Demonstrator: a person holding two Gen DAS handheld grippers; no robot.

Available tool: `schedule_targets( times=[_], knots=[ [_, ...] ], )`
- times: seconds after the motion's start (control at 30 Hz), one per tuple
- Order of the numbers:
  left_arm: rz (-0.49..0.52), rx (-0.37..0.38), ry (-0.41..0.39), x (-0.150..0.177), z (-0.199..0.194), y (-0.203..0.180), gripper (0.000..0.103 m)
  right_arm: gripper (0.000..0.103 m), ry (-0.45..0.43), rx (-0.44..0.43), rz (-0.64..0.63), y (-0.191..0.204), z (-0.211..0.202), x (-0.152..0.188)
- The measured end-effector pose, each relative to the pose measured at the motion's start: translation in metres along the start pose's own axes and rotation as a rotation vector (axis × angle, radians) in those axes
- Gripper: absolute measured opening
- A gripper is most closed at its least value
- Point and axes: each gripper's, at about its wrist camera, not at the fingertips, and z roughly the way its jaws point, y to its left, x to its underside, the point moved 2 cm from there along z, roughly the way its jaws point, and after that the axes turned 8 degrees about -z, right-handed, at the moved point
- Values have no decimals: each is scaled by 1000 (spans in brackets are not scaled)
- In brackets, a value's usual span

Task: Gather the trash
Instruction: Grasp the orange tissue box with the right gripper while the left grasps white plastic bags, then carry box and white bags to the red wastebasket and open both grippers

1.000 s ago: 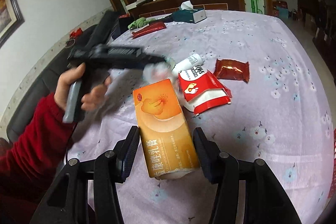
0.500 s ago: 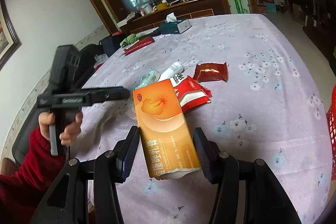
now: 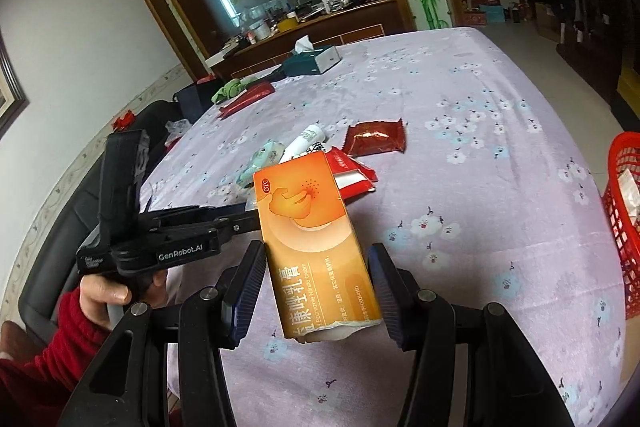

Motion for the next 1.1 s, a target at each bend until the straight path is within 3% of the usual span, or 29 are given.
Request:
schedule_targets(
  times=[0.43, 1.1],
  knots=[
    [21, -36, -213, 5, -48, -37, 24, 57, -37, 114, 46, -9, -11, -4],
    [60, -25, -223, 6, -52, -58, 24, 57, -77, 145, 111, -28, -34, -3]
  ],
)
